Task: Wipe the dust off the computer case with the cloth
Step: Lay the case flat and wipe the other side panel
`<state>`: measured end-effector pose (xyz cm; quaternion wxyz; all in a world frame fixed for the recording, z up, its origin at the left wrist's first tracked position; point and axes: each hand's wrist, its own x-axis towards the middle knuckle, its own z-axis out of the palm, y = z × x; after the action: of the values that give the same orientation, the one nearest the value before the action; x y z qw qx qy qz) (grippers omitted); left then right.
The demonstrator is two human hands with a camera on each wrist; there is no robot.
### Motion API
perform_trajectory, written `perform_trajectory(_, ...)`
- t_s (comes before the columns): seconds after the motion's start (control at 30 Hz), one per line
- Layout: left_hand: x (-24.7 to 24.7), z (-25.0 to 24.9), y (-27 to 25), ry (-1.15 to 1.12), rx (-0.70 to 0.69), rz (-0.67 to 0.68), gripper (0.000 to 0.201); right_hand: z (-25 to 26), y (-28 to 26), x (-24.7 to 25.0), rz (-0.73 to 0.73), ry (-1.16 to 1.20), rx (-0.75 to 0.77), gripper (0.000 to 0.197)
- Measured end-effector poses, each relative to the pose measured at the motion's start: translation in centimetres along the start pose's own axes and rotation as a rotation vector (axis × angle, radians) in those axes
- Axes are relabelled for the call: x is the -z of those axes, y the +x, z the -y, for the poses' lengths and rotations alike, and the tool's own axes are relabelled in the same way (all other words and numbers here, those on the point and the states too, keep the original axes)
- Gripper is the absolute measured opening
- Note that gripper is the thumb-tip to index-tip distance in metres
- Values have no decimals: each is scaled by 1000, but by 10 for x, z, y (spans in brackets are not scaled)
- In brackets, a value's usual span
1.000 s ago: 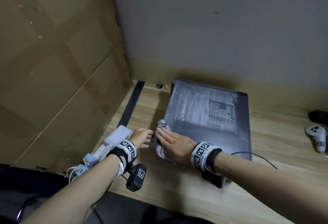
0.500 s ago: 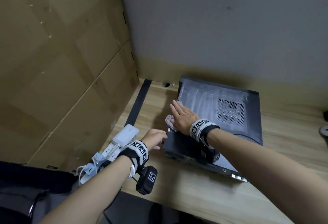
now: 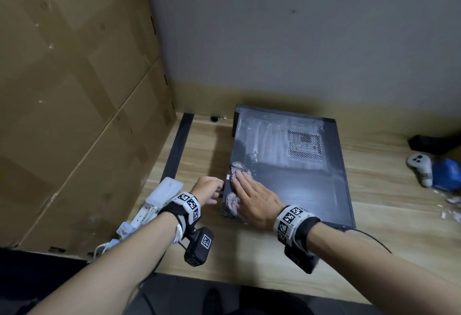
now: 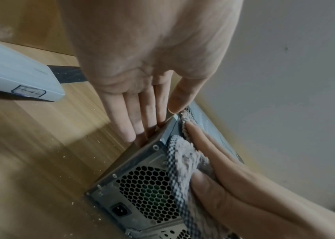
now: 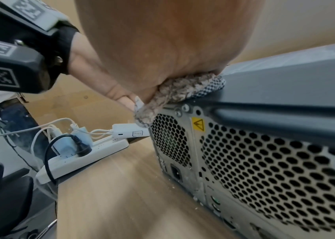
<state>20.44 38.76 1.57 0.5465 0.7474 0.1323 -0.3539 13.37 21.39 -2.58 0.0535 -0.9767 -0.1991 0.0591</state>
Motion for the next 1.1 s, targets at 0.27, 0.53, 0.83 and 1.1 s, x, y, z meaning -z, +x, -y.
perform_trajectory(0.27, 6, -19, 21, 15, 55, 52, 13, -33, 46, 23, 125, -27, -33, 72)
perform_trajectory(0.53, 4, -22, 32, 72, 97, 78, 41, -96, 137, 47, 246, -34, -211, 69)
perform_trajectory(0.83, 0, 6, 46, 412, -73, 17, 74, -81, 113, 42, 212, -47, -211, 67)
perform_trajectory(1.1, -5, -16, 42, 465, -15, 65, 8, -30, 6, 18, 114, -23, -158, 73)
